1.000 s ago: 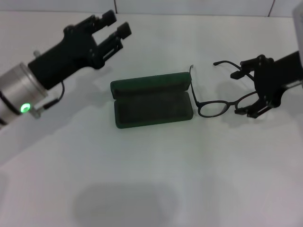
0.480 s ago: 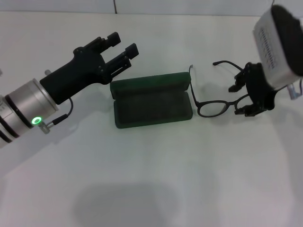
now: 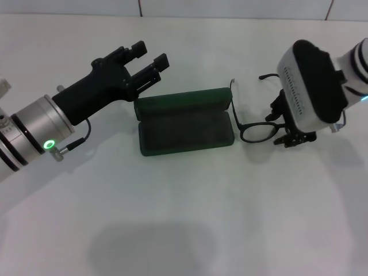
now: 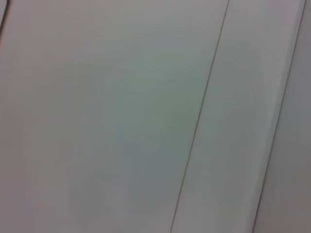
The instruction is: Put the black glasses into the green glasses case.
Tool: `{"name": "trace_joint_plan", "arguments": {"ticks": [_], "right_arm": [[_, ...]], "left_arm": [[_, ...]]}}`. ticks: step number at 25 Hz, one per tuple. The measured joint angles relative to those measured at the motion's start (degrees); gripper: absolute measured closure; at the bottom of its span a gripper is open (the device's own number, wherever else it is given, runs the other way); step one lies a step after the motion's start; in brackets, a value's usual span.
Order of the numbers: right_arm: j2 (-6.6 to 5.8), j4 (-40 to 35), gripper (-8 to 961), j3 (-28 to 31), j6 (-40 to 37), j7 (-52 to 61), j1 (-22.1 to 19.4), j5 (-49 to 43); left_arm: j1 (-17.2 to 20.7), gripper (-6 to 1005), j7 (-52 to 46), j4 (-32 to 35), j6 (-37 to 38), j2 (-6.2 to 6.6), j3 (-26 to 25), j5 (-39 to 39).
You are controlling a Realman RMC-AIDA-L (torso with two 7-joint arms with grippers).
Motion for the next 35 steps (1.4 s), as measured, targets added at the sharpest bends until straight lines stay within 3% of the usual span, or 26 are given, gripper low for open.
{"name": "trace_joint_plan", "arguments": {"ticks": [9, 14, 19, 21, 24, 27, 31, 35], "right_arm": [[-0.01, 0.11, 580, -1.01, 1.33, 0.21, -0.29, 0.33], [-0.13, -0.87, 744, -0.18, 0.9, 0.27, -0.84, 1.11], [-0.45, -8.47, 855, 5.88, -3.11, -0.19, -5.52, 2.58], [-0.57, -12.88, 855, 8.67, -4.27, -0.91, -8.77, 4.67], [-0.39, -16.68, 855, 12.79, -4.59, -5.74, -13.9, 12.0], [-0.27, -14.84, 855, 15.56, -4.67, -16.33, -18.55, 26.21], [-0.61, -4.5, 856, 16.49, -6.21, -34.94, -23.24, 46.82], [-0.54, 6.91, 856, 16.75, -10.1, -50.28, -24.35, 58.35]], "left_arm": [[-0.79, 339, 1.47, 2.06, -4.25, -0.13, 0.0, -0.21], [-1.2, 341, 1.51, 2.65, -5.64, -0.09, 0.0, 0.0], [-1.19, 343, 1.39, 3.06, -3.19, 0.02, 0.0, 0.39], [-1.18, 344, 1.13, 3.08, -0.62, 0.14, 0.01, 0.61], [-1.25, 345, -0.01, 3.1, 4.64, 0.32, 0.0, 1.25], [-2.89, 345, -4.5, 2.85, 10.95, 0.81, 0.0, 3.15], [-5.93, 347, -9.41, 2.69, 14.43, 1.39, 0.0, 5.75], [-11.39, 348, -15.59, 2.57, 16.7, 2.05, 0.01, 10.41]]}}
